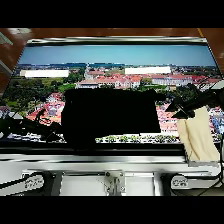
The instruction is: Fold the shirts.
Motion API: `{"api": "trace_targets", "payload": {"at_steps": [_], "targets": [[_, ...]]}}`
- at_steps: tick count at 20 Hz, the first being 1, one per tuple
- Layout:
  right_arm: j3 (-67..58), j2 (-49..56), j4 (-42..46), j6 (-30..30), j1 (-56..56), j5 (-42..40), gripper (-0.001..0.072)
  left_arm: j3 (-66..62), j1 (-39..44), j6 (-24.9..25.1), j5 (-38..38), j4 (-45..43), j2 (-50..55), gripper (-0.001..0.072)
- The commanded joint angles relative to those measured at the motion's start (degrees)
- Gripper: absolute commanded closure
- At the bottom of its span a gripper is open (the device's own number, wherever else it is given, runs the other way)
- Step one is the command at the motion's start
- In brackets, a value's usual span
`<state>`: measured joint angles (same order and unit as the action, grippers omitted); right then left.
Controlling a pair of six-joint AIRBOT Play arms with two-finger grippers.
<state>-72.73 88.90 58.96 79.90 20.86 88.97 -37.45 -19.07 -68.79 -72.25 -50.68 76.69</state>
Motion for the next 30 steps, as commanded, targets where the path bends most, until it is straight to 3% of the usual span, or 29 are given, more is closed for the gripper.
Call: {"api": "trace_targets", "payload": {"at_steps": [1,3,4,5,7,8,10,11,12,17,23,25,26,28,30], "targets": [[1.9,-0.2,-1.9,-0.7,0.0,-1.5,0.0121,2.2,2.5,1.1,5.5,3.7,0.3,0.0085],[1.9,-0.2,-1.9,-0.7,0.0,-1.6,0.0121,2.2,4.6,1.0,7.0,3.8,1.4,0.0088],[1.9,-0.2,-1.9,-0.7,0.0,-1.7,0.0121,2.2,5.4,0.6,7.5,4.0,2.0,0.0140],[1.9,-0.2,-1.8,-0.7,0.0,-2.1,0.0121,2.2,6.1,0.6,7.6,4.2,2.6,0.0253],[1.9,-0.2,0.9,-0.5,0.0,-2.7,0.0121,2.2,6.9,0.6,7.6,4.2,2.9,0.0595],[2.4,-0.2,3.1,-0.5,0.0,-2.5,0.0121,2.1,6.8,0.7,7.1,4.2,2.7,0.0669],[5.4,-0.2,4.5,-3.7,0.3,-1.2,0.0118,1.9,6.5,2.1,5.5,4.2,2.2,0.0670],[7.5,-0.2,4.2,-4.0,0.8,-2.0,0.0055,1.8,6.2,2.2,5.4,4.2,1.6,0.0670],[9.9,-0.2,2.8,-4.0,1.5,-3.7,0.0036,1.8,5.9,2.2,5.3,4.2,0.9,0.0670],[16.7,0.2,0.0,-2.4,1.1,-13.8,0.0036,1.8,5.1,2.1,4.5,4.2,-3.5,0.0670],[18.3,4.0,-1.5,-0.6,-5.8,-17.1,0.0039,-0.1,5.1,2.1,3.7,5.9,-6.0,0.0670],[18.3,4.6,-2.8,-0.7,-8.2,-18.2,0.0133,-1.8,5.1,2.1,3.7,6.0,-6.0,0.0670],[18.3,4.5,-2.8,-0.6,-9.3,-19.2,0.0254,-2.8,5.1,2.1,3.6,6.0,-6.0,0.0670],[17.8,4.0,-3.3,-0.6,-10.4,-19.6,0.0619,-5.4,5.1,2.2,3.6,5.9,-6.3,0.0670],[16.2,0.5,-3.4,-2.0,-10.4,-18.7,0.0641,-9.7,5.0,2.2,3.6,5.6,-8.2,0.0672]]}}
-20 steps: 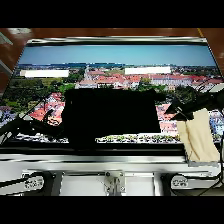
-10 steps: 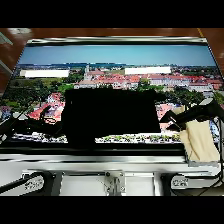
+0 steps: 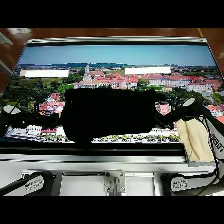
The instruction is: Fold the shirts.
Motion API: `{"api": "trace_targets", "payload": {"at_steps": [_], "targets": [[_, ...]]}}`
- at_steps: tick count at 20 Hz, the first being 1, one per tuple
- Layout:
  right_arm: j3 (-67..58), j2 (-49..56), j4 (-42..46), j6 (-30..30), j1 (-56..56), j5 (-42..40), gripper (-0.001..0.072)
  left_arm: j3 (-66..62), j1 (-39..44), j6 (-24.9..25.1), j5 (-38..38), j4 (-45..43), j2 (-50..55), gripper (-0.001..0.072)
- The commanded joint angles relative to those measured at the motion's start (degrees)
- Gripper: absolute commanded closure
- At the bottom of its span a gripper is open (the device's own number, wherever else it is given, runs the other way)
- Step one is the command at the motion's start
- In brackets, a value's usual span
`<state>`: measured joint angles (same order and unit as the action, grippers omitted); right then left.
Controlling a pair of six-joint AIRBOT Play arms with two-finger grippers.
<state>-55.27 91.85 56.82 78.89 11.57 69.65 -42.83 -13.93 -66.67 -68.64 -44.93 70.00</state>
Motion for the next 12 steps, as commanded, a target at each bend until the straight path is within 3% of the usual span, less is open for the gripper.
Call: {"api": "trace_targets", "payload": {"at_steps": [1,4,7,9,12], "targets": [[-2.8,-5.4,-1.2,-2.6,-1.0,1.0,0.0641,-7.2,-0.3,0.0,0.0,-0.3,-3.1,0.0671],[-12.1,-17.6,-1.5,-9.3,-0.9,2.2,0.0641,-20.4,-0.9,0.1,0.0,-0.5,-10.3,0.0671],[-26.0,-31.5,-0.3,-11.5,-0.9,-2.2,0.0642,-38.8,-1.4,1.1,2.6,-0.6,-18.5,0.0671],[-35.3,-40.2,3.7,-10.0,-1.0,-9.1,0.0642,-51.3,-2.5,1.1,7.0,-1.1,-23.0,0.0671],[-46.5,-49.2,14.6,-1.6,-1.0,-13.4,0.0642,-64.7,-4.0,1.0,11.1,-4.5,-28.3,0.0671]]}}
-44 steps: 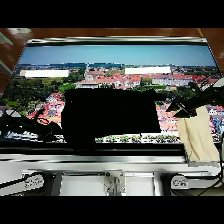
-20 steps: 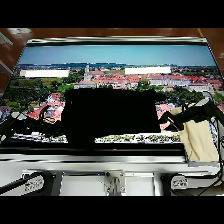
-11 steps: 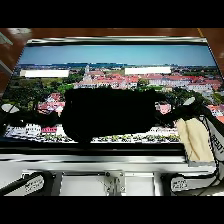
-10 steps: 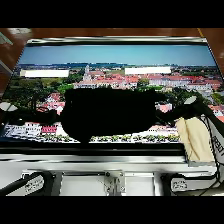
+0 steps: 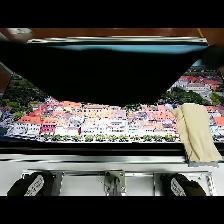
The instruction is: Fold the shirts.
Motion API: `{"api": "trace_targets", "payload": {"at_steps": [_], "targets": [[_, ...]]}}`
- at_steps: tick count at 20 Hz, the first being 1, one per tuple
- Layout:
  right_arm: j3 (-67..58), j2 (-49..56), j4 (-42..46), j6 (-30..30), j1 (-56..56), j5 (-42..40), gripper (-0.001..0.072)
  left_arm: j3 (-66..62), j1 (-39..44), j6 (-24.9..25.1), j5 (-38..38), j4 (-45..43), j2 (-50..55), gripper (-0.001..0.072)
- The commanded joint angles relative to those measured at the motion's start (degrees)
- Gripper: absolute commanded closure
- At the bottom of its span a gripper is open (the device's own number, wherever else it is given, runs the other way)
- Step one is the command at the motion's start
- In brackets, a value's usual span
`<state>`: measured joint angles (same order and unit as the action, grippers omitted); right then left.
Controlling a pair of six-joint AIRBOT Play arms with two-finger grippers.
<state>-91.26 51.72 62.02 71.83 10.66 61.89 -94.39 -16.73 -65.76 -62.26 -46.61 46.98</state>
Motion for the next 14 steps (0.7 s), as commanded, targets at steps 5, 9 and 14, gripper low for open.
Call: {"api": "trace_targets", "payload": {"at_steps": [5,9,14], "targets": [[-15.8,-17.3,17.8,12.5,0.0,5.2,0.0642,-18.1,-1.6,-6.4,4.1,-13.4,-13.7,0.0670],[-15.8,-19.3,18.5,12.5,0.0,14.6,0.0641,-18.1,-1.6,-6.5,-4.6,-18.9,-17.4,0.0670],[-15.8,-15.0,24.1,12.5,0.0,32.6,0.0642,-14.2,-1.6,-6.5,-19.7,-23.1,-17.0,0.0670]]}}
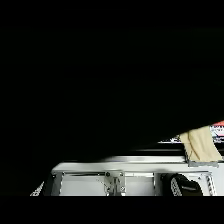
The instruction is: Fold the shirts.
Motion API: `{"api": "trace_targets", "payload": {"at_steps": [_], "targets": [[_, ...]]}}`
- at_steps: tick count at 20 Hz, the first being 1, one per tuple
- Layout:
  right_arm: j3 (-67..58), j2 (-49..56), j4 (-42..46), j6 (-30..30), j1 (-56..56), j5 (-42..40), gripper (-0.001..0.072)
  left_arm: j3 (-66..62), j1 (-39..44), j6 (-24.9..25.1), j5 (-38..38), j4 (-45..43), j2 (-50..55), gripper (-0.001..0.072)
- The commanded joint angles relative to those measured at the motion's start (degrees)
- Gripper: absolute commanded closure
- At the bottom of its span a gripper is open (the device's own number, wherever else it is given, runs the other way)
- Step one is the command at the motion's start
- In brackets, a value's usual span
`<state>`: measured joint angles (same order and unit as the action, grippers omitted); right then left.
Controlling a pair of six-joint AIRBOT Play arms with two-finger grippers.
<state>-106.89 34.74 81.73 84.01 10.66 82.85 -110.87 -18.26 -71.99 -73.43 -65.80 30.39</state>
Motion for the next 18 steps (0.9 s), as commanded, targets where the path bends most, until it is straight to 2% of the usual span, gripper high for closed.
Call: {"api": "trace_targets", "payload": {"at_steps": [1,3,4,8,10,13,18], "targets": [[-0.2,4.2,6.4,0.4,0.0,15.5,0.0642,5.4,0.0,-0.3,-9.5,-4.4,-0.3,0.0670],[0.0,9.7,8.9,-0.1,0.0,22.0,0.0642,12.8,0.0,-0.3,-9.7,-4.4,-0.2,0.0670],[0.7,12.3,8.5,0.0,0.0,22.7,0.0642,16.6,0.0,-0.3,-9.7,-4.4,0.3,0.0670],[9.5,23.3,2.3,0.5,-0.1,18.8,0.0642,31.6,0.0,-0.3,-9.0,-4.3,6.9,0.0670],[15.9,29.3,-0.5,0.7,-0.5,10.0,0.0642,36.5,0.1,-0.2,-5.3,-4.3,12.9,0.0670],[19.3,41.3,-0.5,0.7,-3.6,-7.2,0.0642,38.9,2.7,0.4,6.5,-3.6,25.1,0.0670],[19.3,55.6,-0.5,0.7,-11.0,-40.2,0.0642,38.9,8.5,0.4,29.2,4.6,42.8,0.0670]]}}
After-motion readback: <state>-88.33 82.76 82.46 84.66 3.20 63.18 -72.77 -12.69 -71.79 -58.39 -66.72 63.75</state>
